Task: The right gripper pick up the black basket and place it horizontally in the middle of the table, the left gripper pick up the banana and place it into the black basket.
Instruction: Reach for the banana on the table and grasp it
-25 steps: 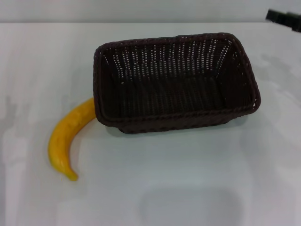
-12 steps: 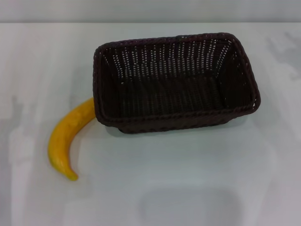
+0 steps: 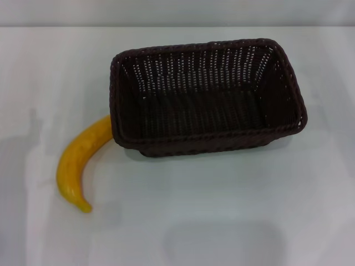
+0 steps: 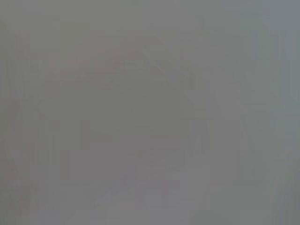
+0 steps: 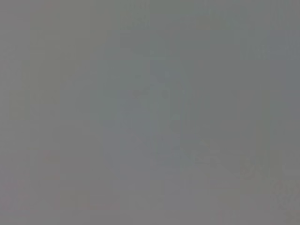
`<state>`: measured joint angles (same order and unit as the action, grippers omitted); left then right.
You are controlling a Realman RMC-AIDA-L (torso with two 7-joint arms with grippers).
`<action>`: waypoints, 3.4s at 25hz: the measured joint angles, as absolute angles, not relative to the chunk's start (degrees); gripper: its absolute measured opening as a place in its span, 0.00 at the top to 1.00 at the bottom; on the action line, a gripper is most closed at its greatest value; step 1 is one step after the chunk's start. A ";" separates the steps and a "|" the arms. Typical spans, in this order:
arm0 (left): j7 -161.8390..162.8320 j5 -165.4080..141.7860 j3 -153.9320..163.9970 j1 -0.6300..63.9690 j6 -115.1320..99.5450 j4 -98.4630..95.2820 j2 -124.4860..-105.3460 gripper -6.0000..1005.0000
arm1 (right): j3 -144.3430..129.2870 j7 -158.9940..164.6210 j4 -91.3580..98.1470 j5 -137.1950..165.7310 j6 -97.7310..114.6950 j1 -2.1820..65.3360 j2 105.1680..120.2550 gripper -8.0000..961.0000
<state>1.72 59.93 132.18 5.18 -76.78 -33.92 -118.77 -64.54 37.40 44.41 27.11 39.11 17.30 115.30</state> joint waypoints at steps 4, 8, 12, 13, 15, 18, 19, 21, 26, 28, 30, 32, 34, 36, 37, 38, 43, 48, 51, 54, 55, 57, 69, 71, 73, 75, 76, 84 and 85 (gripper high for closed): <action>1.65 58.62 132.38 5.02 -72.51 -36.31 -117.97 0.11 | -61.39 35.81 42.47 26.52 40.63 16.87 115.19 0.32; -1.78 57.01 131.89 3.81 -66.29 -41.65 -116.54 0.11 | -61.80 35.86 42.62 26.66 42.00 15.95 115.15 0.32; -8.84 56.94 130.59 0.23 -55.44 -53.18 -113.12 0.11 | -63.03 36.03 42.88 26.83 41.65 15.85 115.08 0.32; -10.96 56.94 130.16 -0.94 -53.06 -56.22 -112.62 0.11 | -63.26 36.16 42.89 26.86 41.51 15.82 115.07 0.32; -16.82 56.91 128.58 -4.08 -47.16 -63.47 -111.73 0.11 | -63.64 36.43 42.89 26.90 41.30 15.79 115.03 0.32; -26.81 56.96 123.43 -9.80 -35.47 -74.45 -112.29 0.11 | -64.19 36.68 42.81 26.90 40.87 15.98 114.97 0.31; -30.06 57.15 120.87 -12.32 -29.90 -78.53 -113.12 0.11 | -64.33 36.86 42.83 26.90 40.61 16.05 114.95 0.31; -33.59 57.23 116.96 -15.89 -21.80 -84.19 -115.05 0.11 | -64.60 37.33 42.94 26.90 40.01 16.08 114.90 0.31; -39.11 57.38 109.48 -22.57 -2.10 -95.28 -119.06 0.11 | -64.54 37.47 42.97 26.87 40.41 15.76 114.87 0.32; -38.71 58.21 107.68 -23.42 3.94 -97.88 -118.99 0.11 | -64.41 37.91 43.01 26.87 41.30 15.64 114.86 0.32; -37.29 59.14 104.55 -23.28 11.92 -99.44 -119.04 0.11 | -64.19 38.39 43.10 26.86 42.29 15.44 114.82 0.32; -34.71 59.30 101.14 -22.22 18.88 -99.75 -119.05 0.11 | -64.26 38.49 43.33 26.85 42.63 15.44 114.79 0.32; -31.55 59.00 97.96 -20.73 24.86 -99.21 -119.03 0.11 | -64.46 38.50 43.73 26.83 42.67 15.49 114.78 0.32; -28.37 58.48 95.00 -19.18 31.04 -98.56 -118.99 0.11 | -64.57 38.54 44.25 26.82 42.71 15.37 114.78 0.32; -27.34 58.03 94.18 -18.84 32.87 -98.58 -118.99 0.11 | -64.64 38.56 44.49 26.82 42.72 15.32 114.78 0.32; -26.17 57.30 93.30 -18.51 34.82 -98.65 -119.00 0.11 | -64.83 38.58 44.80 26.81 42.71 15.27 114.78 0.32; -15.28 46.31 90.20 -15.71 47.68 -102.95 -118.99 0.11 | -66.11 38.59 46.44 26.80 42.17 14.97 114.78 0.32; -9.48 37.28 87.62 -12.42 59.54 -107.70 -119.01 0.11 | -67.07 38.78 47.25 26.80 42.09 15.09 114.78 0.32; -9.21 35.42 85.92 -10.04 63.97 -108.53 -119.02 0.11 | -67.64 39.53 47.53 26.85 42.07 15.26 114.78 0.32; -9.73 34.07 84.94 -7.29 66.38 -107.24 -119.00 0.11 | -67.86 39.77 47.69 27.14 42.05 15.30 114.78 0.32; -10.41 33.86 84.82 -6.25 66.65 -106.38 -118.98 0.11 | -67.96 39.82 47.79 27.24 42.04 15.28 114.78 0.32; -11.71 33.74 84.47 -5.00 66.78 -105.11 -118.94 0.11 | -68.18 39.91 48.03 27.33 42.11 15.19 114.78 0.32; -20.21 37.70 81.06 1.38 67.84 -99.24 -118.91 0.11 | -68.83 39.99 48.82 27.33 42.58 15.11 114.78 0.32; -20.98 38.43 80.88 1.60 67.94 -99.04 -118.91 0.11 | -69.00 39.99 49.13 27.33 42.59 15.10 114.78 0.32; -21.10 38.60 80.86 1.77 68.15 -98.87 -118.91 0.11 | -69.09 39.99 49.36 27.33 42.60 15.03 114.78 0.32; -21.08 38.69 80.85 1.81 68.28 -98.36 -118.91 0.11 | -69.24 40.00 49.52 27.33 42.62 14.97 114.78 0.32; -21.08 38.71 80.85 1.81 68.28 -98.17 -118.92 0.11 | -69.35 40.01 49.54 27.33 42.62 14.96 114.78 0.32; -21.27 39.32 80.93 2.45 68.68 -94.72 -118.88 0.11 | -70.02 40.08 49.72 27.33 42.63 14.94 114.85 0.32; -21.32 39.33 80.87 2.53 68.71 -94.38 -118.88 0.11 | -70.16 40.08 49.75 27.33 42.63 14.94 114.86 0.32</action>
<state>-21.32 39.33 80.87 2.53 68.71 -94.38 -118.88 -70.16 40.08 49.75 27.33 42.63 14.94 114.86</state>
